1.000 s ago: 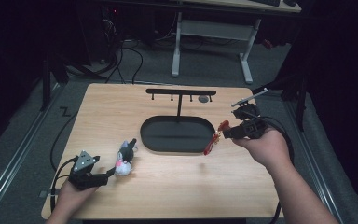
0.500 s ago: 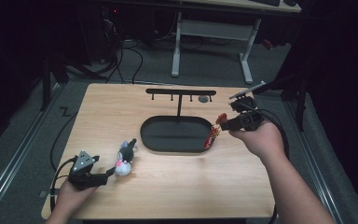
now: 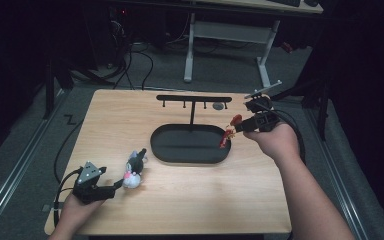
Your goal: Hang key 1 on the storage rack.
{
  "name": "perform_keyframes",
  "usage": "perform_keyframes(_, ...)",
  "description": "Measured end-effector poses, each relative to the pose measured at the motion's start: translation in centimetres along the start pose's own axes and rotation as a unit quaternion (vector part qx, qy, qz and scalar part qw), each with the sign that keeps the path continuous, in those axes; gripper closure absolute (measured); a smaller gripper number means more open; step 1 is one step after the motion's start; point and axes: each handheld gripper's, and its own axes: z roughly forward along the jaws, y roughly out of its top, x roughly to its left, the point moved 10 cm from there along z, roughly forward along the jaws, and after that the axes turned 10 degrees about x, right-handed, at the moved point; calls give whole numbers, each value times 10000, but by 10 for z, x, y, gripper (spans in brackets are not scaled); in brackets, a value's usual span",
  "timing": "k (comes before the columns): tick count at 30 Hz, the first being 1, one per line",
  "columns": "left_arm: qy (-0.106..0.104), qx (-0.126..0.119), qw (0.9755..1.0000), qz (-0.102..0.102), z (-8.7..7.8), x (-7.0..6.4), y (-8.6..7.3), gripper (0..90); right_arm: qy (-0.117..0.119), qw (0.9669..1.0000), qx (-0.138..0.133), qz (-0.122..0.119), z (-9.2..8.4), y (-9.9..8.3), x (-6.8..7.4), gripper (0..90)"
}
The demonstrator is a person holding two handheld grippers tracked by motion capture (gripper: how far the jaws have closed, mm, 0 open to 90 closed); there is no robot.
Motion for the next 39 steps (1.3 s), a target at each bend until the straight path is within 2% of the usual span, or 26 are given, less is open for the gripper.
perform_keyframes(13,-18,-1,10000,-8,0,0,0,196,-31,9999,-112,103,-3,20,-7,675)
perform_keyframes(25,-21,2,10000,0,0,1,-1,195,56,9998,-115,155,5,32,-8,676)
perform_keyframes(39,-29,2,10000,-17,1,1,-1,195,155,9993,-277,221,1,52,-8,675)
